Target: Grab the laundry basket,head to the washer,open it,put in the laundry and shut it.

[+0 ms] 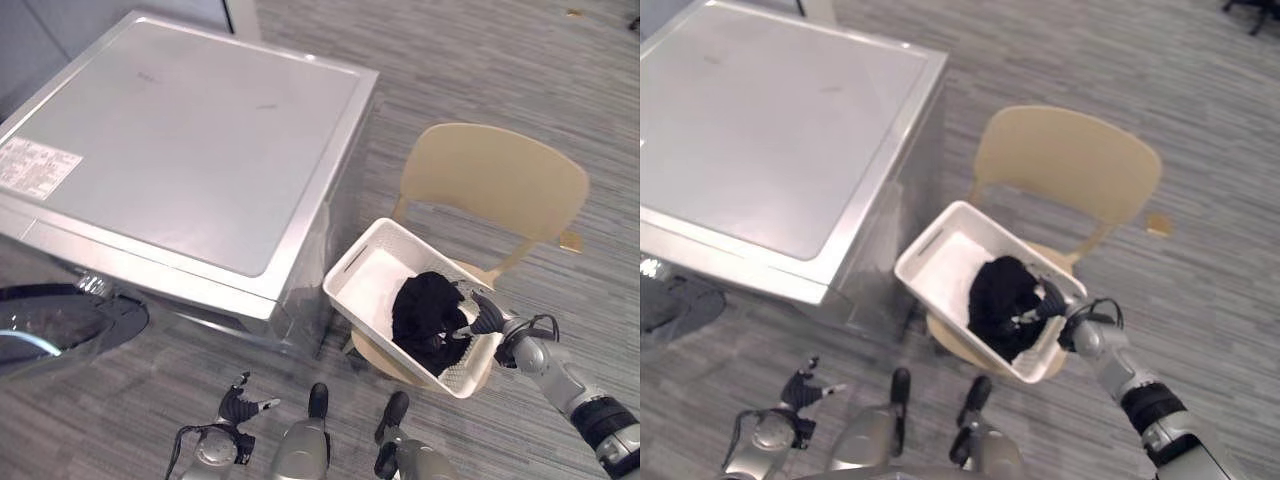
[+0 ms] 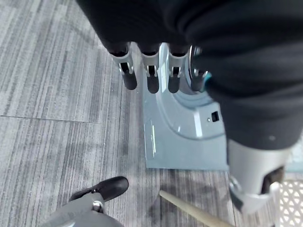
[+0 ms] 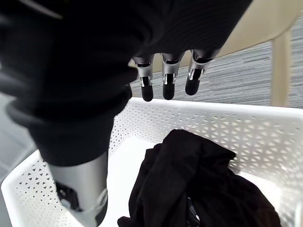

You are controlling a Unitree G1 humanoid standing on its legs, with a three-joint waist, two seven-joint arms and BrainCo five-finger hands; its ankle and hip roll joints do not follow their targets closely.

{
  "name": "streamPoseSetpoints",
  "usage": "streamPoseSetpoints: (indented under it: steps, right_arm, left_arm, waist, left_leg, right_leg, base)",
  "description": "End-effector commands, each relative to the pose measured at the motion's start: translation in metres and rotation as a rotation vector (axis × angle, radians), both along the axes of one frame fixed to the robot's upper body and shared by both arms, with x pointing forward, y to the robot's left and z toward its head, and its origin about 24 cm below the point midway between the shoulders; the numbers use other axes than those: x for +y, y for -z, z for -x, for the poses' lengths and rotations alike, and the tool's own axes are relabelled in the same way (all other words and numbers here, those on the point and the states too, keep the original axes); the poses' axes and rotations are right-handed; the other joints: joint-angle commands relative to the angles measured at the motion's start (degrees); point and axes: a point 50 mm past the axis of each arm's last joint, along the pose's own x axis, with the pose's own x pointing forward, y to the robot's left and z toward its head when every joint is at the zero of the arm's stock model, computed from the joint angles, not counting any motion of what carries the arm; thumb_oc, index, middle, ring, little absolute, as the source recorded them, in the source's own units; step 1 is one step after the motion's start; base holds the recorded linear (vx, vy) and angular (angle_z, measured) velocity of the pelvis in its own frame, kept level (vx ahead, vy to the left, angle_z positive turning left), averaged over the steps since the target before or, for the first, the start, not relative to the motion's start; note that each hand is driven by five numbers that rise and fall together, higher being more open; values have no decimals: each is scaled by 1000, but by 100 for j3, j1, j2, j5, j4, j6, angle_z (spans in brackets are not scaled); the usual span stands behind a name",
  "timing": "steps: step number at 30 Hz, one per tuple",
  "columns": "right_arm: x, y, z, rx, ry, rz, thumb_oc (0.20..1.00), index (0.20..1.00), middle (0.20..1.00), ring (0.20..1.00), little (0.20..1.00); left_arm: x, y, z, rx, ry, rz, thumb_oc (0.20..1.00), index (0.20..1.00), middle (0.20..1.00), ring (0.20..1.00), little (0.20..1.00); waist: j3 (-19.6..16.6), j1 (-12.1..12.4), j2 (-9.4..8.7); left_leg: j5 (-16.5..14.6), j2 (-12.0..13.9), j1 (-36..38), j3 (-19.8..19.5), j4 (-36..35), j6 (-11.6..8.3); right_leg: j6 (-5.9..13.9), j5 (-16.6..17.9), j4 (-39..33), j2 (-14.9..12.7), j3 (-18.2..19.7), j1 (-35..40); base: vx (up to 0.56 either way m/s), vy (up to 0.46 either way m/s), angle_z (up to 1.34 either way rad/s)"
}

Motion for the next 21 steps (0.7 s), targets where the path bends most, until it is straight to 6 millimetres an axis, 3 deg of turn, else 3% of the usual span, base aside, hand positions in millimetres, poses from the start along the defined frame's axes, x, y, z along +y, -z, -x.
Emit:
streamPoseSetpoints:
  steps: [1,6,9,14,15,16,21]
  right_arm:
    - [-22,-12,-24,-87,6,339,1000,1000,1000,1000,1000]
    - [-29,-9,-41,-68,24,568,1000,1000,1000,1000,1000]
    - [-32,-9,-45,-51,47,621,1000,1000,1000,1000,1000]
    - [-30,10,-41,58,80,624,1000,1000,1000,1000,1000]
    - [-28,13,-41,66,90,603,649,649,649,649,649]
    - [-25,13,-41,60,124,521,200,200,200,200,200]
    - [-16,7,-43,4,156,349,200,200,200,200,200]
  left_arm:
    - [3,-12,-24,-118,-36,-22,1000,1000,1000,1000,1000]
    - [-5,-17,-39,-170,-61,5,1000,1000,1000,1000,1000]
    - [-10,-20,-46,-191,-57,14,1000,1000,1000,1000,1000]
    - [-21,-24,-61,-214,-23,24,1000,1000,1000,1000,1000]
    - [-24,-26,-64,-220,-16,25,1000,1000,1000,1000,1000]
    - [-27,-27,-68,-231,-11,32,1000,1000,1000,1000,1000]
    - [-31,-27,-67,-232,-5,44,1000,1000,1000,1000,1000]
  waist:
    - [119,130,150]
    - [379,300,316]
    - [464,355,386]
    - [627,441,534]
    - [647,455,541]
    - [665,440,553]
    - [636,371,502]
  left_leg:
    - [-49,19,-572,-54,131,-96]
    - [40,-25,-869,-245,49,-195]
    - [140,-64,-1009,-297,-13,-208]
    - [357,-127,-1274,-460,-166,-283]
    - [383,-131,-1289,-478,-190,-295]
    - [428,-138,-1286,-500,-242,-317]
    - [415,-128,-1191,-516,-293,-326]
  right_leg:
    - [384,-1348,884,-77,-86,26]
    - [427,-1431,1090,-105,-41,-385]
    - [418,-1424,1130,-98,-81,-547]
    - [395,-1433,1242,-114,-216,-856]
    - [394,-1434,1244,-113,-242,-869]
    - [395,-1427,1227,-103,-276,-876]
    - [406,-1411,1148,-84,-264,-787]
  base:
    - [-5,35,17]
    - [-23,3,24]
    - [-23,-17,9]
    - [-48,-43,17]
    - [-32,-63,23]
    - [-27,-48,19]
    - [-5,-18,5]
